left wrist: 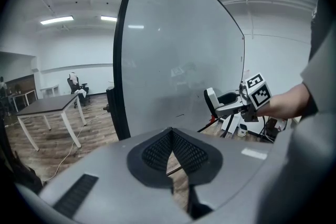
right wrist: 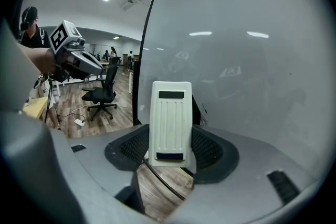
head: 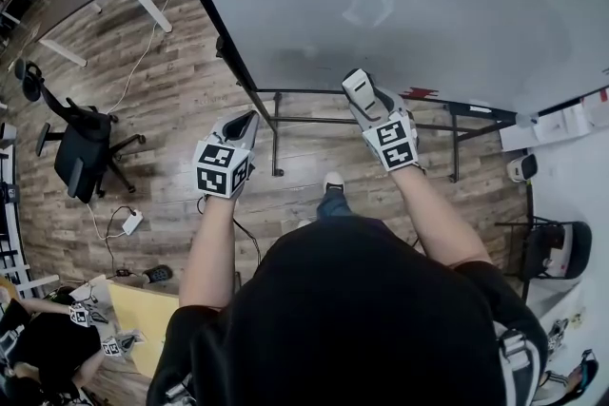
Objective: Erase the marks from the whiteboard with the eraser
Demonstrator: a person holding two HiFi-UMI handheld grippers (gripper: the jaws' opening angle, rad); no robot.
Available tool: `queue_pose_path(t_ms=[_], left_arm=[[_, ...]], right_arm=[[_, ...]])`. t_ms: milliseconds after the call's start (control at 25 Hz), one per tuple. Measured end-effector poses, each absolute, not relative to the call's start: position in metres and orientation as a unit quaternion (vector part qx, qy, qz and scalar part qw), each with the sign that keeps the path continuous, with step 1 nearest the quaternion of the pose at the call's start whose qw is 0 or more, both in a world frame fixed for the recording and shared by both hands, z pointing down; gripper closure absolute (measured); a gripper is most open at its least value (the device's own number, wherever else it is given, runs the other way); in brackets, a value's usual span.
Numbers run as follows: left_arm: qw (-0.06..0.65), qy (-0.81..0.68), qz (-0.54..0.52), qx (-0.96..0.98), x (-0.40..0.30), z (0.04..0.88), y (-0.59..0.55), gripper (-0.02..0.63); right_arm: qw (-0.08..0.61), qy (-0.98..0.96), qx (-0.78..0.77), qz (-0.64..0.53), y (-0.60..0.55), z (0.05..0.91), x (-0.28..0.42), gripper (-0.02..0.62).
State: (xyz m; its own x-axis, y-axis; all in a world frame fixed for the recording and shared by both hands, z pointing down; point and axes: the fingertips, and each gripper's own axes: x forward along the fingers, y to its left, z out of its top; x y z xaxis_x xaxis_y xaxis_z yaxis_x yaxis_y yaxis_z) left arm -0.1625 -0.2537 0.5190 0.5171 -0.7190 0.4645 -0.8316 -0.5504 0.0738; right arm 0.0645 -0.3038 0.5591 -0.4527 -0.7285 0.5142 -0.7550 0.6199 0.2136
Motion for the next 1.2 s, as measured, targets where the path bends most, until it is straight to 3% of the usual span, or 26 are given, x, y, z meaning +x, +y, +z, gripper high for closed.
queue_pose_path(t_ms=[640,1200], left_arm=[[0.169,-0.449,0.215,0.851,-0.159,0.548,-0.262,0.595],[0.199,-0.453,0.222,0.84,-0.163,0.577,-0.266,0.595]], right_arm=[[0.324,-0.849,0.416,0.043,-0.33,0.62,0.057,0.35],[0.378,-0.84,0.389,-0.02,-0.357,0.653,0.038,0.35]])
